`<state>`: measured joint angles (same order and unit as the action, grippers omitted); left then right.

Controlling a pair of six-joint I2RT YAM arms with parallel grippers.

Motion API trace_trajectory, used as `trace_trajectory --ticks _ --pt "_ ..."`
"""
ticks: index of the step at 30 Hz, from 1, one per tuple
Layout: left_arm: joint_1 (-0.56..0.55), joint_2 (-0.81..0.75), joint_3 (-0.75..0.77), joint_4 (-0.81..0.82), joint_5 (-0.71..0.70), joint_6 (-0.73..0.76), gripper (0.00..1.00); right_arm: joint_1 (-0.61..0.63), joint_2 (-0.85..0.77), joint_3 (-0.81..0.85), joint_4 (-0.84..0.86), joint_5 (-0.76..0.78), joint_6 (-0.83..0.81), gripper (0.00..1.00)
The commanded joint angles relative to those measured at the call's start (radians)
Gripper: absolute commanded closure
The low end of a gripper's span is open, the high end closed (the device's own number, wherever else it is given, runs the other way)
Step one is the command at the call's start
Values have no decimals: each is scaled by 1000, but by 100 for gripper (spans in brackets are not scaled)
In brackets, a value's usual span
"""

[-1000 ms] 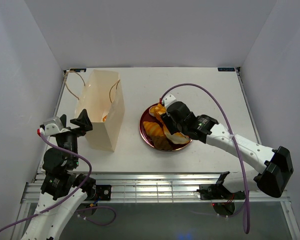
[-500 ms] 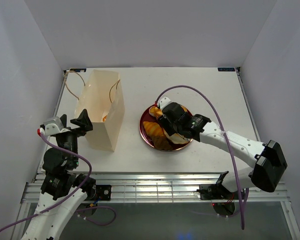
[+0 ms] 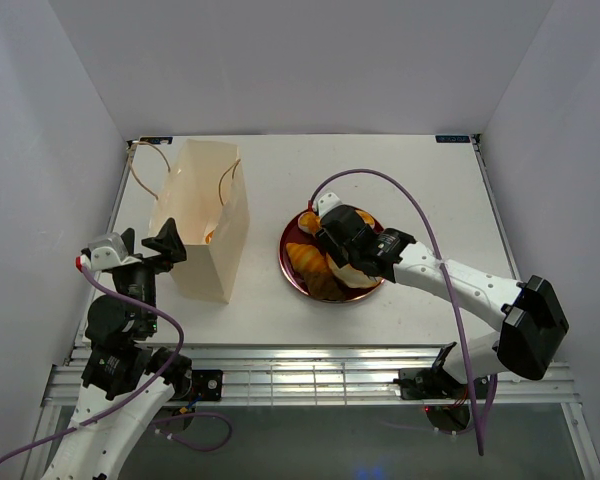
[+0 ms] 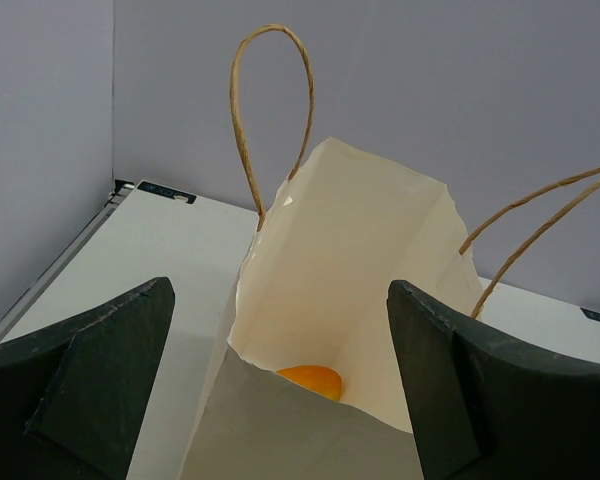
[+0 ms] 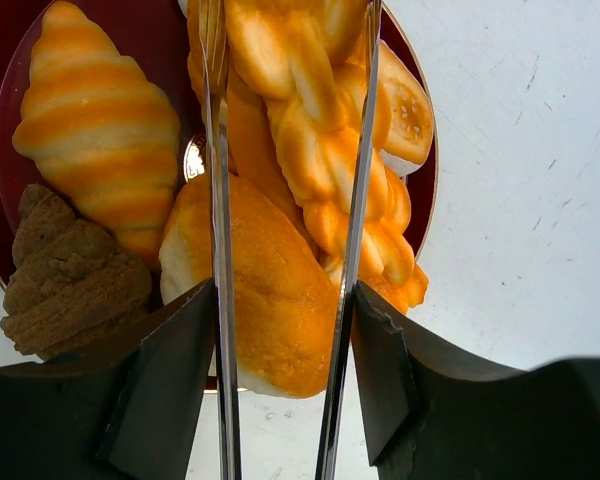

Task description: Place the fake bread into the paper bag

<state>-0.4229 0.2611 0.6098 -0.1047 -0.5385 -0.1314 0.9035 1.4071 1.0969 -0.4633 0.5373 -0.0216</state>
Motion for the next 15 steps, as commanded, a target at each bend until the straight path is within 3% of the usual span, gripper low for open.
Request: trace_trajectory --ticks 1,15 --pt "-5 15 7 -7 15 -1 2 -2 -25 37 48 32 11 41" --pt "-5 12 7 -9 18 -1 2 -6 -66 58 25 -5 14 63"
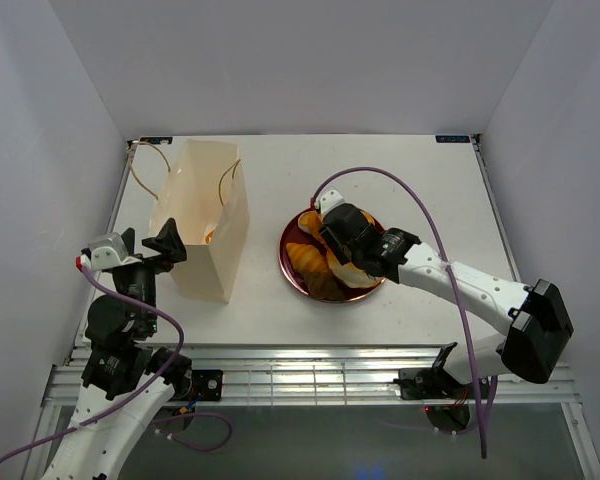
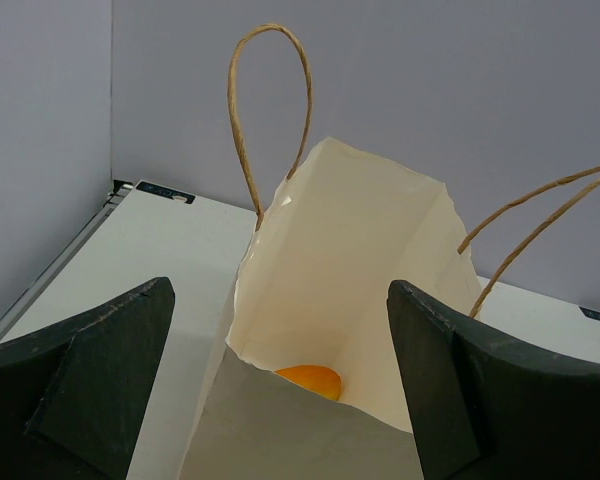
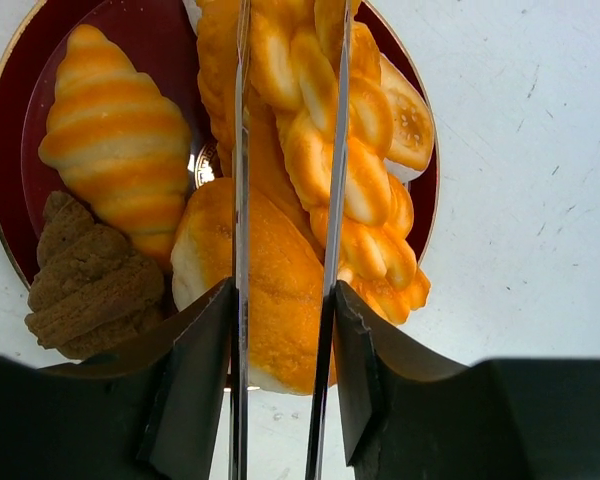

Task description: Place the fake bread into the paper bag

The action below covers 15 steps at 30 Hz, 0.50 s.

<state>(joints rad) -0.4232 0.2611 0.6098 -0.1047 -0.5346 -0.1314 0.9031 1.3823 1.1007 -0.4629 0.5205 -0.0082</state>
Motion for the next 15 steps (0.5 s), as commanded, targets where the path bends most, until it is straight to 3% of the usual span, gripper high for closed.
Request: trace_trajectory --ticks 1,4,15 --pt "-5 10 7 -9 15 -1 2 -6 -45 56 23 13 7 63" --pt "-5 12 7 -9 15 1 2 -6 -65 64 17 12 27 67" --pt "-5 12 5 -7 16 1 2 -6 -135 105 -28 -7 37 68"
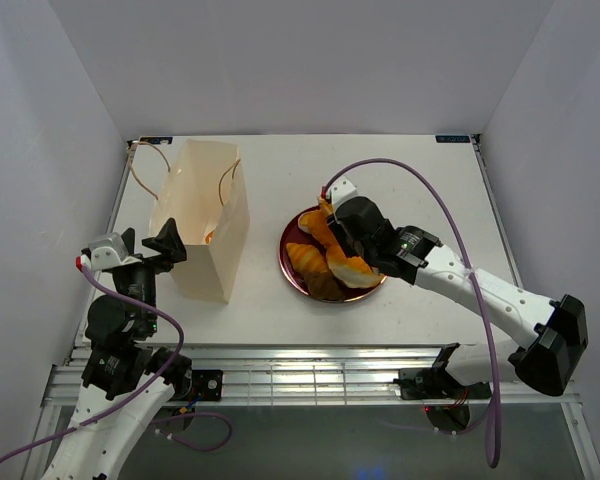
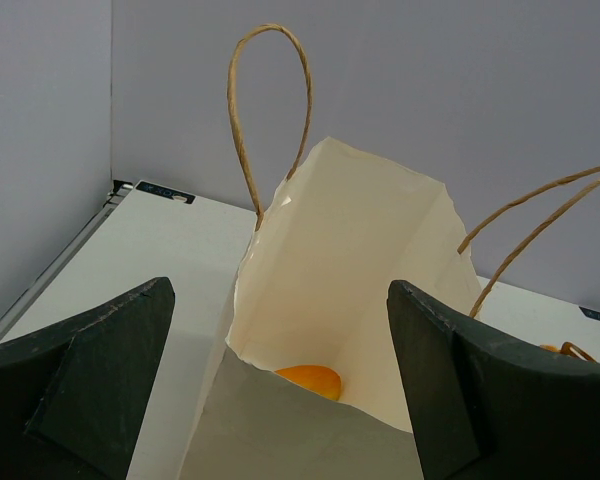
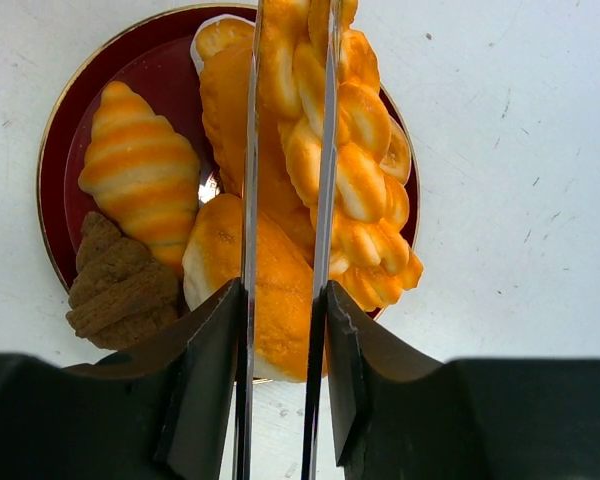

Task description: Place the fake bread into the paper bag

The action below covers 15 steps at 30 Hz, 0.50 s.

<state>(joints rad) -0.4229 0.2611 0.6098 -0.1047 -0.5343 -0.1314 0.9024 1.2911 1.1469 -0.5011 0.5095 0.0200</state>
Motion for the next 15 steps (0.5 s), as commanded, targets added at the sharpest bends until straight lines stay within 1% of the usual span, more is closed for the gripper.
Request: trace_trajectory --ticks 1,15 --pt "-5 12 5 -9 14 1 2 -5 -52 59 10 4 9 68" --pt "-5 17 5 -7 10 3 2 -3 -157 91 9 -3 3 68"
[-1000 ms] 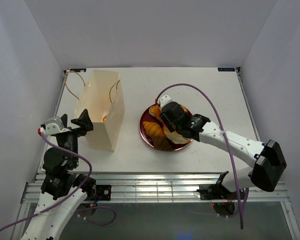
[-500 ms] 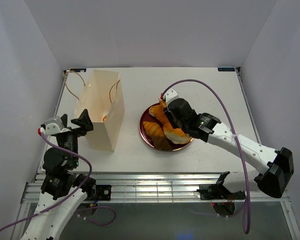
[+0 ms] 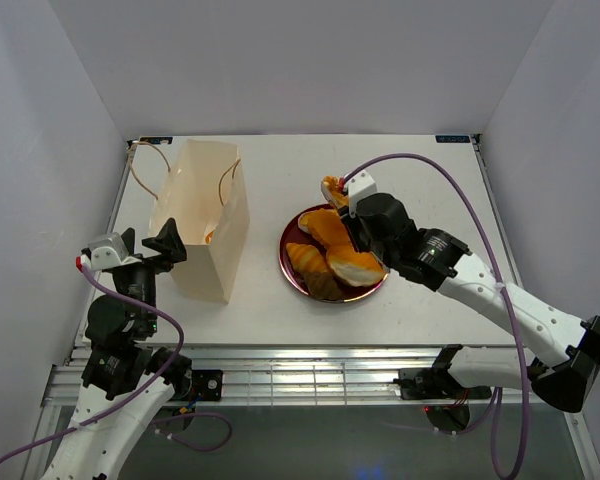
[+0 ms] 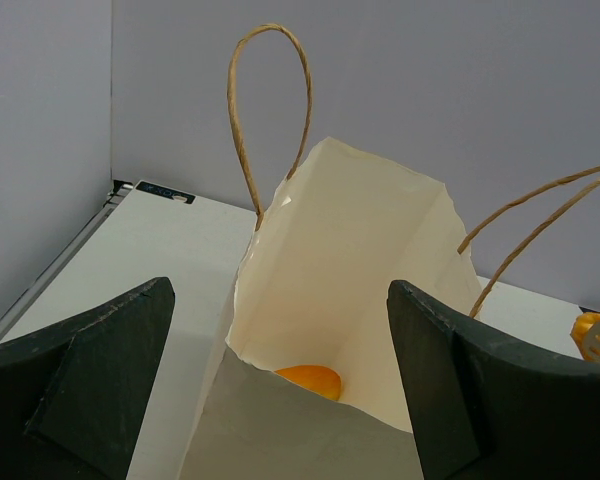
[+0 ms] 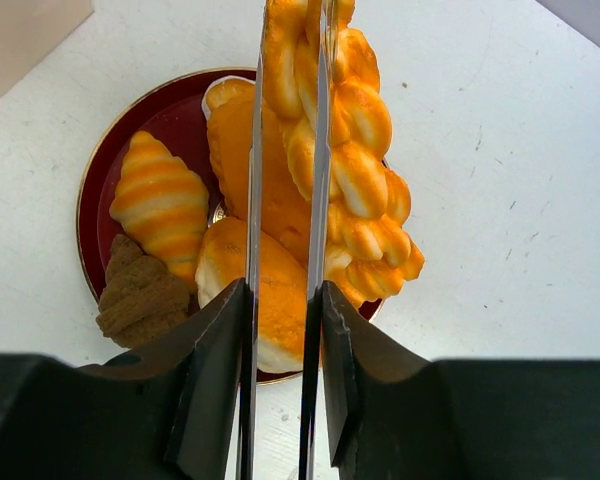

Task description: Place the fake bread into the paper bag

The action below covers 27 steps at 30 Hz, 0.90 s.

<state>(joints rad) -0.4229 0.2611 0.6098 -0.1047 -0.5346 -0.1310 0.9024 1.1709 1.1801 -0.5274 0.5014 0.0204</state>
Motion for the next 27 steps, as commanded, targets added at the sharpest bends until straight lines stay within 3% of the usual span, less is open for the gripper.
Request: trace_trajectory --ticks 1,15,27 --pt "-5 18 4 -9 10 4 2 -5 -45 61 35 3 3 68" --pt "-5 27 2 -4 2 7 2 -5 -76 187 21 -129 -16 68" --pt "-5 38 1 -4 2 8 2 -3 47 495 55 -283 -97 66"
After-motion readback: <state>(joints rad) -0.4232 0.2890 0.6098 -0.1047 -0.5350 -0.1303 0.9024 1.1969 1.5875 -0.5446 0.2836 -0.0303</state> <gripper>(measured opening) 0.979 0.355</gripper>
